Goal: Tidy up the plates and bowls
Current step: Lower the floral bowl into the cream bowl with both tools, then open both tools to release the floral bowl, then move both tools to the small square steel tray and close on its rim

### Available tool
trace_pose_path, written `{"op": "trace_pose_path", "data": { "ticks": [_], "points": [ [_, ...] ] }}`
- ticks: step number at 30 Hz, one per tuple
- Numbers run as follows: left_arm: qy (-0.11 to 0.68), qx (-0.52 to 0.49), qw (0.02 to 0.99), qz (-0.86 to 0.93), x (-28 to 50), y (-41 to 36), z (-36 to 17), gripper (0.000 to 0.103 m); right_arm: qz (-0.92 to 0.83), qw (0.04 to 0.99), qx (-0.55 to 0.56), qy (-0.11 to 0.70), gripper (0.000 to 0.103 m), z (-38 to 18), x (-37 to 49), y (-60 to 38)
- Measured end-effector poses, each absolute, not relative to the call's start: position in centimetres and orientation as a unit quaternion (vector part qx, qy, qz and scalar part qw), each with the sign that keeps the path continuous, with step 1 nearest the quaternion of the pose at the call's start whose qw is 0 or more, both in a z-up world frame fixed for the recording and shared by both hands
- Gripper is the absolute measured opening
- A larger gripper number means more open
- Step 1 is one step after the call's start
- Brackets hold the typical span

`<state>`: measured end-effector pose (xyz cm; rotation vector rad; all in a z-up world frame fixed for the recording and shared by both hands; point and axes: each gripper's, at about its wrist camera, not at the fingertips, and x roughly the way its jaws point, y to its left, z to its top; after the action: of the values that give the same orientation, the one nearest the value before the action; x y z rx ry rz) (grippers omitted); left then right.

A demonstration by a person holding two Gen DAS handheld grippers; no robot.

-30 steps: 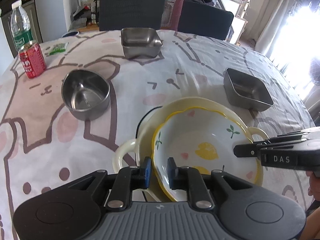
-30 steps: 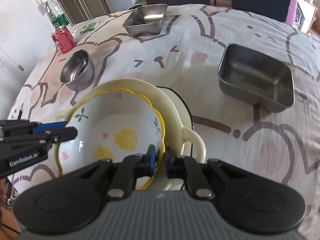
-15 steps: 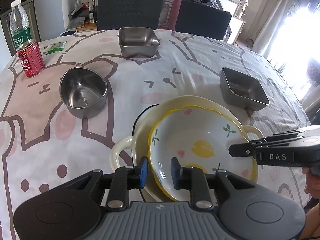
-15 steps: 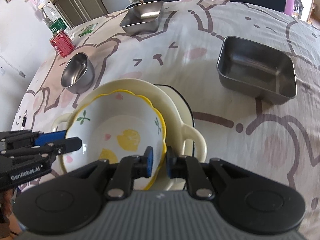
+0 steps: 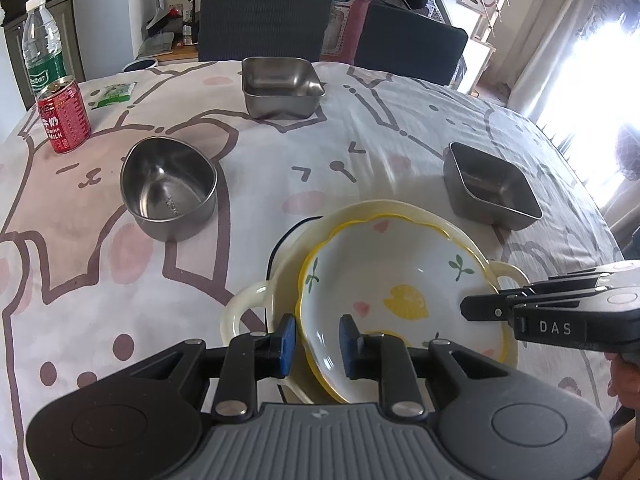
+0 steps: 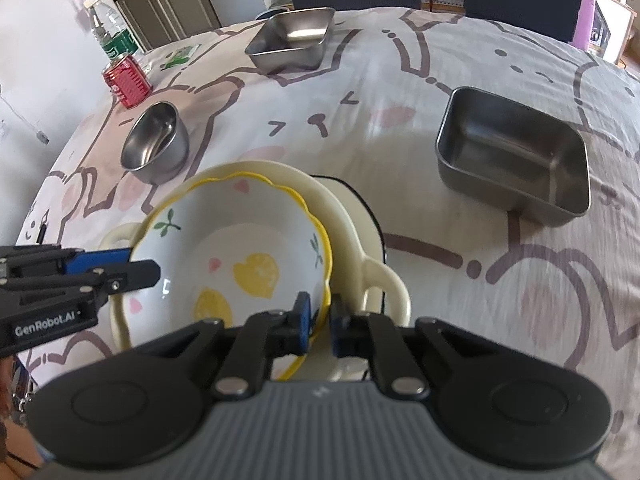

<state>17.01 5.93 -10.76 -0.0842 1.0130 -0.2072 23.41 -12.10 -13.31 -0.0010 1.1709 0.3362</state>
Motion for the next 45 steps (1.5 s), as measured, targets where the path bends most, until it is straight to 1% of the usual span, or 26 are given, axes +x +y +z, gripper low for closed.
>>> {"op": "trace_pose_path", "data": {
  "ticks": [4,7,12,15,18,21,22,23,25,27,28,29,30,32,33,36,38,42,45],
  "points": [
    [0.484,-0.04,0.868,-0.102,16.8,6.0,-10.7,0.025,0.16,0.817,-0.001,0.553,0.013,-13.3,23.1,-12.1],
    [0.483,-0.035,0.869,-0.101,16.7,5.9,-10.6,0.027,0.161,0.817,0.003,0.553,0.014,-13.3,23.1,-12.2],
    [0.481,-0.044,0.87,-0.103,16.7,6.0,-10.2,0.037,0.157,0.816,0.015,0.556,0.014,-13.1,23.2,-12.5],
    [0.478,-0.042,0.871,-0.102,16.5,5.9,-9.9,0.044,0.159,0.819,0.013,0.551,0.017,-12.6,22.9,-12.6],
    [0.479,-0.042,0.871,-0.099,16.4,5.9,-9.7,0.045,0.161,0.824,0.011,0.543,0.021,-12.0,22.6,-12.7],
    [0.478,-0.044,0.872,-0.099,16.2,6.0,-9.6,0.046,0.161,0.835,0.005,0.525,0.03,-11.1,22.2,-12.9],
    [0.477,-0.045,0.872,-0.099,16.2,6.1,-9.5,0.046,0.16,0.841,-0.001,0.516,0.037,-10.7,22.0,-12.9],
    [0.475,-0.047,0.873,-0.099,16.1,6.1,-9.4,0.047,0.162,0.846,-0.005,0.508,0.04,-10.3,21.8,-13.1],
    [0.472,-0.05,0.875,-0.097,16.1,6.2,-9.2,0.051,0.167,0.851,-0.007,0.498,0.041,-9.7,21.7,-13.5],
    [0.467,-0.053,0.877,-0.096,16.1,6.1,-8.8,0.056,0.171,0.855,-0.002,0.49,0.045,-9.2,21.7,-14.1],
    [0.464,-0.054,0.879,-0.095,16.2,6.1,-8.6,0.058,0.172,0.857,0.001,0.485,0.049,-9.0,21.8,-14.6],
    [0.461,-0.056,0.881,-0.093,16.4,6.0,-8.4,0.065,0.17,0.861,0.004,0.479,0.055,-8.7,21.9,-15.1],
    [0.457,-0.058,0.883,-0.092,16.6,5.8,-8.1,0.074,0.166,0.866,0.006,0.471,0.058,-8.5,22.0,-15.6],
    [0.447,-0.061,0.888,-0.093,17.1,5.3,-7.6,0.083,0.149,0.879,0.011,0.454,0.073,-7.9,22.2,-16.8],
    [0.442,-0.06,0.89,-0.094,17.4,4.9,-7.3,0.087,0.136,0.886,0.014,0.442,0.076,-7.6,22.3,-17.6],
    [0.432,-0.056,0.895,-0.1,18.5,3.3,-6.7,0.094,0.114,0.899,0.031,0.421,0.088,-6.8,22.8,-19.9],
    [0.423,-0.057,0.898,-0.111,19.3,2.0,-6.3,0.097,0.101,0.906,0.046,0.408,0.102,-6.4,23.2,-21.4],
    [0.408,-0.044,0.903,-0.126,20.8,-0.8,-5.7,0.101,0.071,0.913,0.071,0.396,0.103,-5.9,24.1,-24.3],
    [0.397,-0.028,0.908,-0.13,22.1,-2.8,-5.4,0.102,0.051,0.915,0.071,0.394,0.103,-5.9,24.9,-26.3]
  ]
}}
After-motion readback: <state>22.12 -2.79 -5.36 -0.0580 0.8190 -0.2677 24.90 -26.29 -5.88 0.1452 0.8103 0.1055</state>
